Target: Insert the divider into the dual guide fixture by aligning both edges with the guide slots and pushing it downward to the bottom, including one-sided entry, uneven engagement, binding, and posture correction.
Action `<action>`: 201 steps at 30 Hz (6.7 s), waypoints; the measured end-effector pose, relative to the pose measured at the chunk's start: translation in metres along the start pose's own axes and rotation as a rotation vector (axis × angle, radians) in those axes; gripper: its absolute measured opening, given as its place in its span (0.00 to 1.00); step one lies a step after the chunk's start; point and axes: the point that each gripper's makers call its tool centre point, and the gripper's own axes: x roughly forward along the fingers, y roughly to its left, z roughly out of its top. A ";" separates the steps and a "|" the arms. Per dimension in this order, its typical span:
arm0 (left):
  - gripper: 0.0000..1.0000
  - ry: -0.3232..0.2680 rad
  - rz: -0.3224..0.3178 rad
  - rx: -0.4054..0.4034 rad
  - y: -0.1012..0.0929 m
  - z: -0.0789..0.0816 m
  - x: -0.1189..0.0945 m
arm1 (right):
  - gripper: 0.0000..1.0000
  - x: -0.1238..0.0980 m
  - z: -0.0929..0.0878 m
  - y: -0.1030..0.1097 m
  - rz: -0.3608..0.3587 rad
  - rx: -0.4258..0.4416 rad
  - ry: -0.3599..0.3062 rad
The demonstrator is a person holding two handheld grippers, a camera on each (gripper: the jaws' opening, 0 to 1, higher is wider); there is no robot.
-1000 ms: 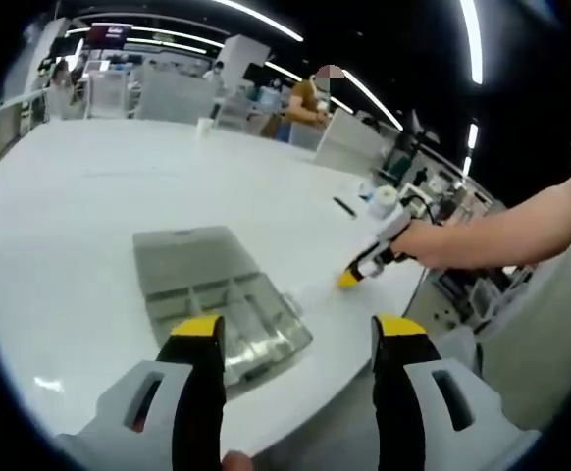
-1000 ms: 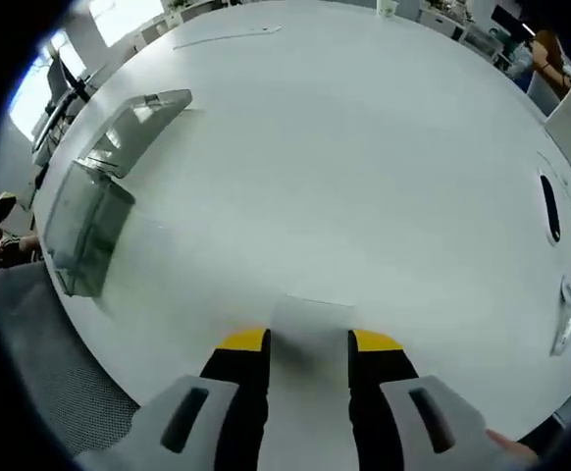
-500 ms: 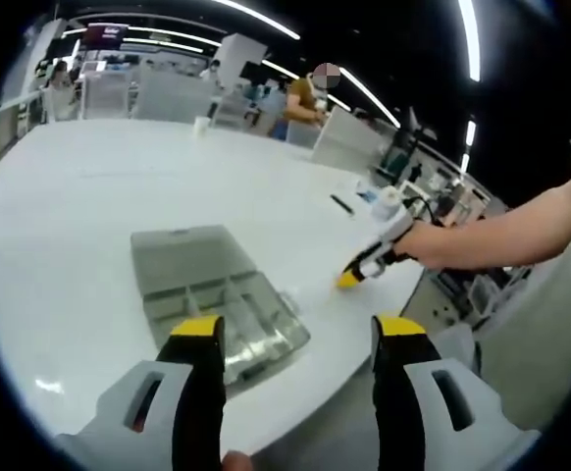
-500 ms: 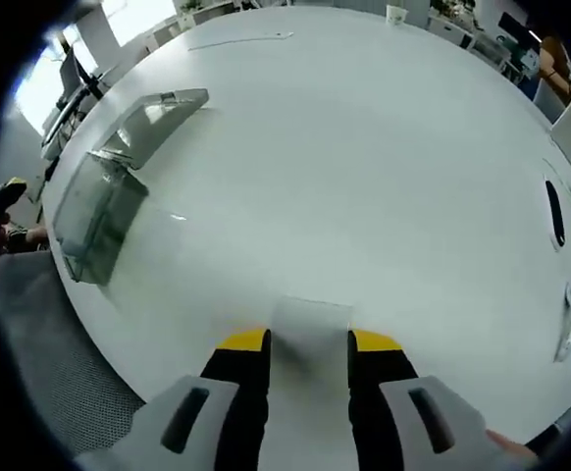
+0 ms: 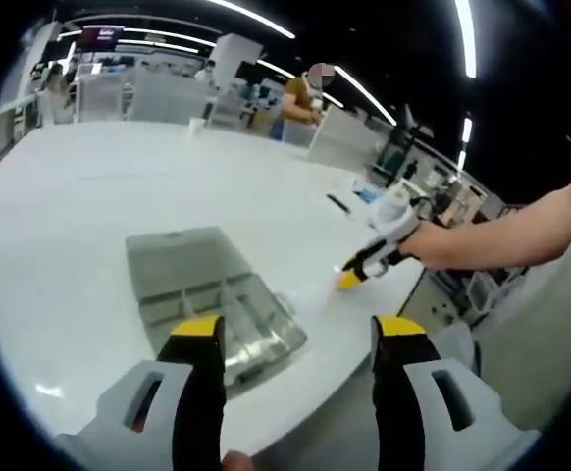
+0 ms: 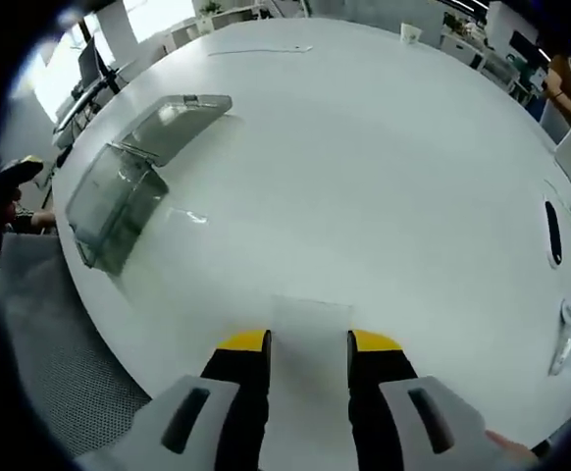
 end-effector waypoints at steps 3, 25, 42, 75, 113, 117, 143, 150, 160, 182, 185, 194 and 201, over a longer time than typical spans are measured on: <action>0.58 0.002 -0.005 0.000 -0.001 0.000 0.001 | 0.26 -0.003 0.001 0.004 0.003 -0.024 -0.013; 0.46 -0.039 -0.059 -0.056 -0.016 0.015 0.009 | 0.26 -0.049 0.042 0.067 0.058 -0.152 -0.205; 0.28 -0.094 -0.096 -0.086 -0.034 0.031 0.016 | 0.26 -0.089 0.078 0.132 0.118 -0.262 -0.335; 0.09 -0.160 -0.100 -0.197 -0.041 0.031 0.003 | 0.26 -0.117 0.098 0.193 0.188 -0.359 -0.422; 0.00 -0.193 -0.069 -0.279 -0.029 0.032 0.001 | 0.26 -0.130 0.112 0.214 0.227 -0.327 -0.488; 0.00 -0.192 -0.074 -0.282 -0.030 0.032 0.001 | 0.26 -0.131 0.112 0.214 0.223 -0.330 -0.489; 0.00 -0.183 -0.103 -0.226 -0.035 0.032 -0.005 | 0.32 -0.128 0.108 0.215 0.249 -0.396 -0.456; 0.00 -0.155 -0.088 -0.103 -0.032 0.030 -0.009 | 0.28 -0.131 0.108 0.212 0.251 -0.469 -0.454; 0.00 -0.153 -0.093 -0.072 -0.024 0.032 -0.014 | 0.30 -0.135 0.111 0.201 0.280 -0.477 -0.461; 0.00 -0.034 -0.184 0.275 -0.032 0.025 -0.022 | 0.25 -0.135 0.121 0.231 0.405 -0.907 -0.336; 0.00 -0.019 -0.186 0.341 -0.033 0.024 -0.022 | 0.22 -0.134 0.119 0.236 0.443 -0.932 -0.313; 0.00 -0.002 -0.196 0.415 -0.032 0.026 -0.023 | 0.16 -0.127 0.113 0.244 0.478 -1.042 -0.236; 0.00 0.018 -0.196 0.479 -0.032 0.024 -0.023 | 0.08 -0.124 0.112 0.246 0.506 -1.089 -0.194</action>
